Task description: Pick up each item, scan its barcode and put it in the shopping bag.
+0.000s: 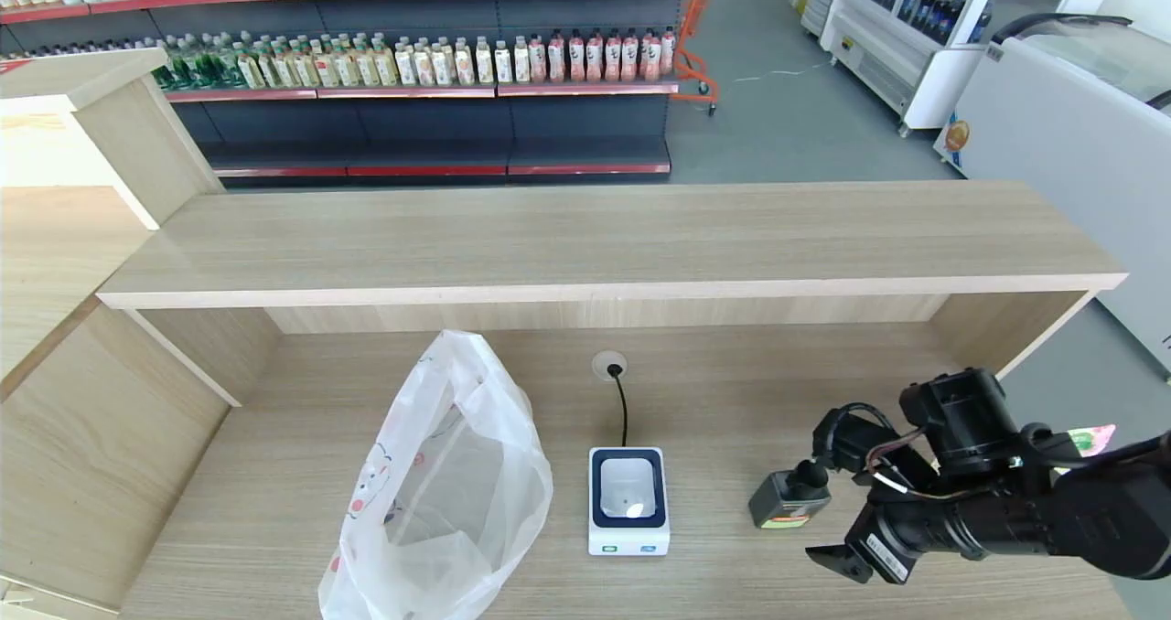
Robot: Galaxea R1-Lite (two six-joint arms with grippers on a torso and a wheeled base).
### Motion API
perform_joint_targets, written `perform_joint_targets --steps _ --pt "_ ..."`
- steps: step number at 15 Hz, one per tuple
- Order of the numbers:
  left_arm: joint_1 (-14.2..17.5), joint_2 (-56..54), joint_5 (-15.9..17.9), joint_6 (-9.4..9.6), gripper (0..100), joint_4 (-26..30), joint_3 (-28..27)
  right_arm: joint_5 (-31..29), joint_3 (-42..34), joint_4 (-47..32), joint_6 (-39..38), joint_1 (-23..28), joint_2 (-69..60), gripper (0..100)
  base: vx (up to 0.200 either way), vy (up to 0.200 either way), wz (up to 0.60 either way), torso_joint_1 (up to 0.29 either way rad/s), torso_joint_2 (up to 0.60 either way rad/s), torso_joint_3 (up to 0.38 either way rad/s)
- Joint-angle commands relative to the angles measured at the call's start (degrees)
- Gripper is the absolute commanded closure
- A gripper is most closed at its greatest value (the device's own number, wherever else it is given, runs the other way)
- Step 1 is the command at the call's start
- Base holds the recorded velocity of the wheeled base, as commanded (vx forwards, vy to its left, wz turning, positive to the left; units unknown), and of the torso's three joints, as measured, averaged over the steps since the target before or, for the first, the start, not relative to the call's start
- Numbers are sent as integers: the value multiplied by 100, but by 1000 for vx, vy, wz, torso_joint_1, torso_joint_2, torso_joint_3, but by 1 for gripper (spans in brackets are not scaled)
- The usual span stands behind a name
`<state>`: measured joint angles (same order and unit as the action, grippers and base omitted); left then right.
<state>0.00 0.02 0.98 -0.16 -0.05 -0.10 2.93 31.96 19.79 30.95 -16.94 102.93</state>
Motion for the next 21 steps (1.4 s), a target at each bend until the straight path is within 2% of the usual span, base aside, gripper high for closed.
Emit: perform_joint_targets --steps 1,8,13,14,21 --pt "0 -2 8 -2 0 -4 1 -11 258 403 368 -63 852 0 0 0 0 0 0 0" --pt "0 -2 -1 -2 0 -4 1 85 820 931 570 -178 1476 0 0 0 0 0 0 0" --pt "0 -2 -1 -2 0 -4 1 613 1022 1019 561 -265 1590 0 0 0 0 0 0 0" --pt "0 -2 -1 -2 0 -4 1 683 1022 1010 561 -265 1590 100 0 0 0 0 0 0" --pt "0 -2 8 -2 0 -4 1 709 767 1010 535 -222 1379 100 0 0 0 0 0 0"
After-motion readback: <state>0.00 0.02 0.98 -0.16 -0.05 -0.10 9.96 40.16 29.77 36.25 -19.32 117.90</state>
